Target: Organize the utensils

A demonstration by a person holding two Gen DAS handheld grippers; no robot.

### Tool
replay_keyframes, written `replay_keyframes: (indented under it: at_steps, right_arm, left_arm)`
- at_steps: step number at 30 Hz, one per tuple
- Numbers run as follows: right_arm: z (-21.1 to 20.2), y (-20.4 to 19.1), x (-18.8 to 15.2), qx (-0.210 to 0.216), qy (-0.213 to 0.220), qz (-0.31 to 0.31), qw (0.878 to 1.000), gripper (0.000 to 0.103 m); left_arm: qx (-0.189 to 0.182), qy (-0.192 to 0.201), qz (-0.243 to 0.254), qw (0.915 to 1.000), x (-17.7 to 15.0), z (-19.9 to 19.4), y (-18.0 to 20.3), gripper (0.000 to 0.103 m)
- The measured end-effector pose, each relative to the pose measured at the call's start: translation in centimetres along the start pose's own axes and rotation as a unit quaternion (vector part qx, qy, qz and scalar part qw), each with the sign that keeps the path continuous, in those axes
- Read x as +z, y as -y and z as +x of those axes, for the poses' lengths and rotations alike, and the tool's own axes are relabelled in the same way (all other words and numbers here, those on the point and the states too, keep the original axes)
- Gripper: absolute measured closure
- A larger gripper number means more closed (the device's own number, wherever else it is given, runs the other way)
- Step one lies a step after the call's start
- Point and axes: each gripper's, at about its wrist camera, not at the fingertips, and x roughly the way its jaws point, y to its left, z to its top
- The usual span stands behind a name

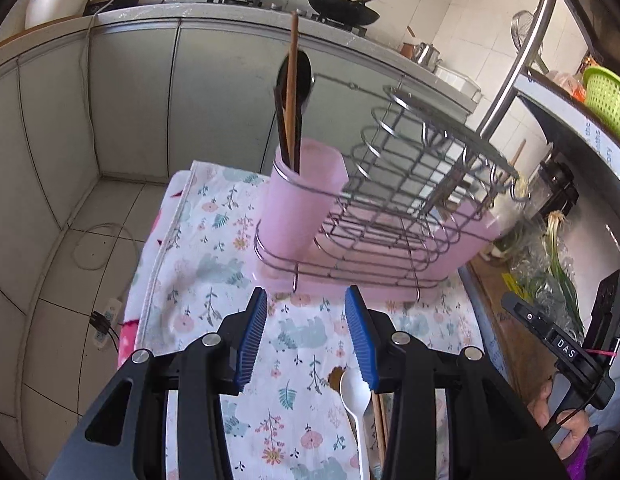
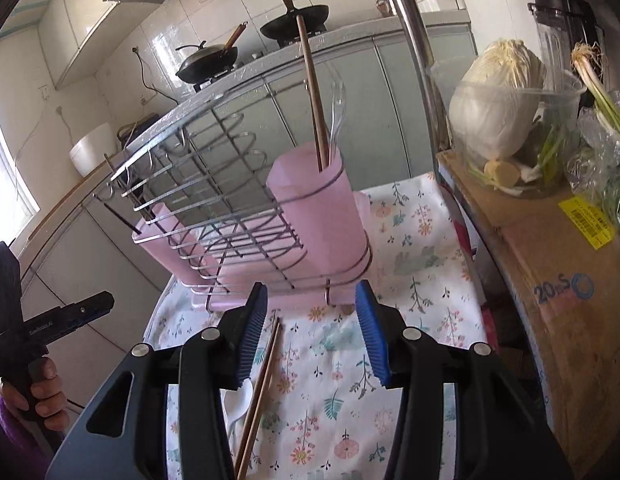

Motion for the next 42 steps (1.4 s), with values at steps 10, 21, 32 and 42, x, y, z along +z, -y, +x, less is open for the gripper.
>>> replay_keyframes:
  at_steps: [10, 21, 32, 42]
  right_arm:
    - [2.3, 0.7, -3.4, 0.002, -0.069, 0.014, 0.997, 0.056]
    - [4.6, 1.5, -5.3, 0.022, -0.127, 0.03, 0.991, 0.056]
    - [6.0, 1.2, -5.8, 0.031, -0.153, 0.031, 0.987, 0.056]
    - [7.7, 0.5, -6.3, 0.078, -0.19, 0.064, 0.977, 0.057]
  left_arm:
    - [-0.024, -0.11, 0.004, 0.9936, -5.4, 5.1, 1.7, 0.063]
    - [-0.013, -0.178, 0.015, 0.9839, -7.6, 10.0, 3.9, 0.066]
    - [0.009, -0.182, 0.044, 0.9823, -8.7, 12.1, 5.1, 0.097]
    - [0.013, -0.136, 0.014, 0.9905, -6.8, 9.6, 2.8, 0.102]
